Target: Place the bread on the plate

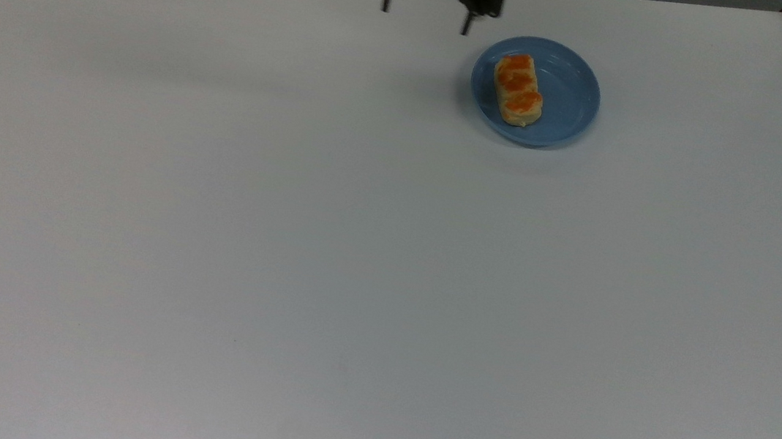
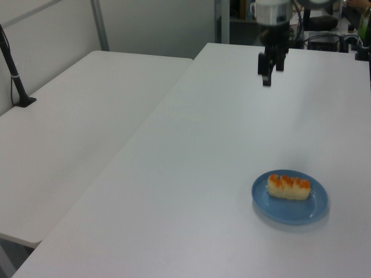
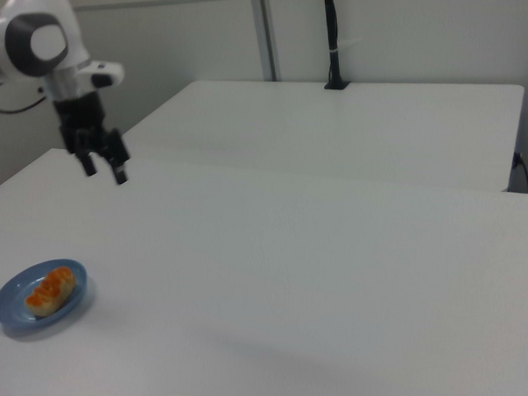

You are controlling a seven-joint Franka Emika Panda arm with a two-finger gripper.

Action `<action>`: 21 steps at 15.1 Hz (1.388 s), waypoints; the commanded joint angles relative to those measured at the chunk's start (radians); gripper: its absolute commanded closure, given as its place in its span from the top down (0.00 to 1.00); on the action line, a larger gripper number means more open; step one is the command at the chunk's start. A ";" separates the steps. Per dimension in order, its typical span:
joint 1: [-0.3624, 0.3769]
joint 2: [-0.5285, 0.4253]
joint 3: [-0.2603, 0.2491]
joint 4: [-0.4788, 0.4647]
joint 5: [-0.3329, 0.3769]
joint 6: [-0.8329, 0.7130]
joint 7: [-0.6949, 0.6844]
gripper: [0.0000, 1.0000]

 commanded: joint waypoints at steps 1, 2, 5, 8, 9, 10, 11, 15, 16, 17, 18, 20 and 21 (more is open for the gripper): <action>0.006 -0.044 -0.141 0.068 0.007 -0.070 -0.169 1.00; 0.007 -0.053 -0.178 0.073 0.007 -0.072 -0.212 1.00; 0.020 -0.070 -0.285 0.074 0.009 -0.062 -0.363 1.00; 0.116 -0.072 -0.440 0.090 0.010 -0.059 -0.492 1.00; 0.183 -0.072 -0.530 0.105 0.019 -0.059 -0.498 1.00; 0.263 -0.072 -0.636 0.128 0.044 -0.062 -0.497 1.00; 0.276 -0.070 -0.664 0.140 0.062 -0.064 -0.497 1.00; 0.261 0.027 -0.666 0.247 0.097 -0.087 -0.486 1.00; 0.259 0.039 -0.668 0.258 0.107 -0.095 -0.483 1.00; 0.260 0.039 -0.665 0.258 0.107 -0.090 -0.481 1.00; 0.257 0.039 -0.663 0.258 0.108 -0.089 -0.483 1.00; 0.259 0.040 -0.663 0.258 0.105 -0.085 -0.481 1.00; 0.259 0.037 -0.662 0.257 0.104 -0.084 -0.483 1.00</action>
